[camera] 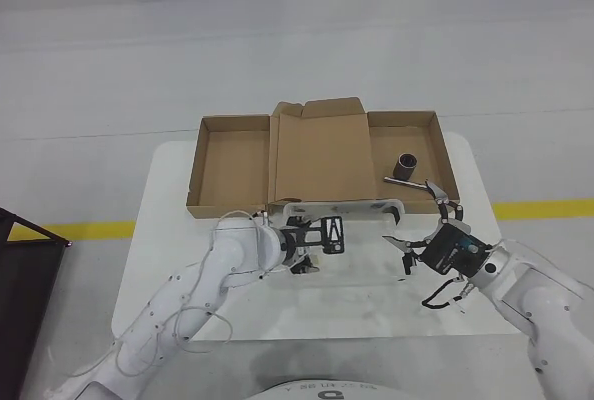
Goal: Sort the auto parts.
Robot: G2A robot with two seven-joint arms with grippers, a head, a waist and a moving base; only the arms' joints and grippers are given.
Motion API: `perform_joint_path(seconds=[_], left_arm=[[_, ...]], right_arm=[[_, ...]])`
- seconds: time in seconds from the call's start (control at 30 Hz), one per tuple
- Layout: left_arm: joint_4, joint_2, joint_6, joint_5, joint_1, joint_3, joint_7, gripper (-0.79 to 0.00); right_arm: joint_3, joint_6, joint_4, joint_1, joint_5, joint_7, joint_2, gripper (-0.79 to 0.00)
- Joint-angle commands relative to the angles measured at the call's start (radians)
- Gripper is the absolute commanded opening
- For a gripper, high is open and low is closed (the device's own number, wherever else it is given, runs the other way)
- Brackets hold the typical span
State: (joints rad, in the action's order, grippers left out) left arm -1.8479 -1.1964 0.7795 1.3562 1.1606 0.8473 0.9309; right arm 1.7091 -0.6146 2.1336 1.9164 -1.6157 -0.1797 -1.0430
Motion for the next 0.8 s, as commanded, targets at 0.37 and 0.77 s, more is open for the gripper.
perform_joint_path(seconds=[0.37,0.77], left_arm=[[0.129,-0.025,-0.003,-0.153,-0.166,-0.126,0.113,0.000],[0.261,-0.047,-0.028,-0.258,-0.317,-0.318,0.137,-0.139]], right_arm=[[0.000,0.000,0.000,0.000,0.000,0.000,0.000,0.000],[0.000,0.000,0.000,0.000,0.000,0.000,0.000,0.000]])
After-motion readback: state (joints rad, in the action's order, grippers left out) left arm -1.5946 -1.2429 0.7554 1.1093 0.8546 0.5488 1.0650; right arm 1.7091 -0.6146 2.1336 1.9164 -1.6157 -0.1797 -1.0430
